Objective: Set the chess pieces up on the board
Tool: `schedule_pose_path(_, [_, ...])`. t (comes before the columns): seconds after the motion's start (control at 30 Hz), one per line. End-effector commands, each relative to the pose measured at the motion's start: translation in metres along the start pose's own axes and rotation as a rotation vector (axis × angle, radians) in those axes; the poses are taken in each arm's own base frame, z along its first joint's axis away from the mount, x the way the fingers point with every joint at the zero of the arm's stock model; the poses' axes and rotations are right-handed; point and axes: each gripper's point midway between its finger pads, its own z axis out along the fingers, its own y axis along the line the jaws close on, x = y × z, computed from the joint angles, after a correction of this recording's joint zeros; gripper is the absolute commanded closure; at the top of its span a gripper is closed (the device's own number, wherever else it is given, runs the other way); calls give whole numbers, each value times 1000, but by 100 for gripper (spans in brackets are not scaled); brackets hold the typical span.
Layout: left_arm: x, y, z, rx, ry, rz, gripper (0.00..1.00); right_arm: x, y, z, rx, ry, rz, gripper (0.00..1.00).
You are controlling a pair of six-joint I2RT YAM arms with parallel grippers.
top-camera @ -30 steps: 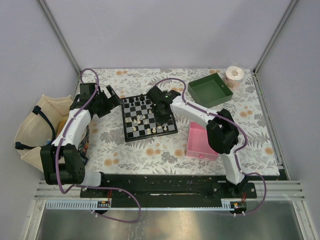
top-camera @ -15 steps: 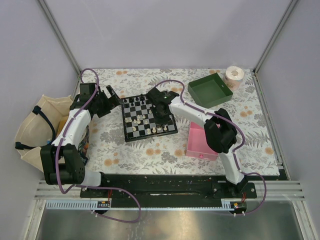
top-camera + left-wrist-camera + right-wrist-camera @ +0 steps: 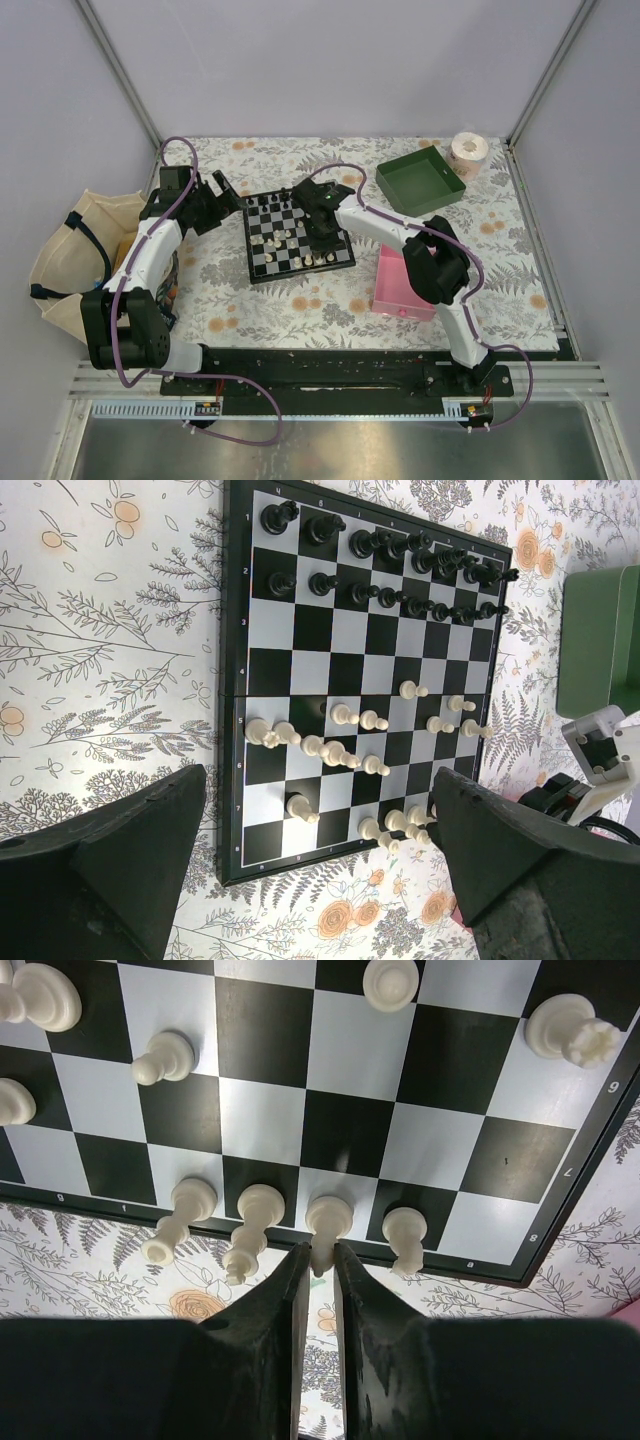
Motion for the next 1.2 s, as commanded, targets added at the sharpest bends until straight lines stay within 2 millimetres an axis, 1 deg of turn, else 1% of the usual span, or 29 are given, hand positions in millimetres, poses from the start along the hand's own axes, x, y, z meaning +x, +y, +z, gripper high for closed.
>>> schedule_pose_path(0.0, [-8, -7, 0, 38, -27, 10, 1, -8, 9, -8, -17, -34, -4, 73])
schedule_pose_path(0.07, [-8, -6, 0, 34, -28, 10, 1, -11, 9, -11, -19, -44, -6, 71])
schedule_pose_path(0.13, [-8, -6, 0, 36, -27, 13, 1, -12, 10, -13, -21, -51, -7, 67])
schedule_pose_path(0.23, [-9, -6, -3, 36, -36, 26, 1, -18, 12, -21, -33, -76, -15, 65])
schedule_pose_path(0.4, [-10, -7, -10, 28, -58, 55, 2, -36, 15, -44, -44, -144, -33, 62])
schedule_pose_path(0.5, [-7, -2, -13, -35, -56, 102, 3, -44, 17, -60, -58, -182, -45, 61])
schedule_pose_path(0.53, [-6, 2, -15, -65, -54, 114, 3, -45, 18, -65, -64, -191, -49, 61])
schedule_pose_path(0.57, [1, -2, -14, -77, -42, 138, 3, -48, 19, -70, -72, -203, -51, 60])
schedule_pose_path(0.63, [10, -1, -16, -93, -27, 143, 3, -51, 21, -81, -83, -225, -53, 60])
schedule_pose_path(0.8, [48, -11, -13, -97, 25, 155, 9, -60, 21, -103, -112, -284, -41, 58])
schedule_pose_path(0.87, [62, -10, -12, -113, 57, 148, 13, -63, 20, -113, -127, -305, -32, 58])
schedule_pose_path(0.97, [81, -13, -10, -124, 94, 136, 19, -65, 12, -123, -136, -332, -15, 58])
schedule_pose_path(1.07, [91, -21, -4, -125, 112, 105, 27, -67, 5, -131, -155, -346, 14, 58])
schedule_pose_path(1.13, [94, -25, 2, -136, 129, 81, 35, -68, 0, -136, -163, -359, 25, 58])
schedule_pose_path(1.17, [97, -27, 6, -142, 148, 67, 37, -69, -3, -138, -162, -368, 29, 58])
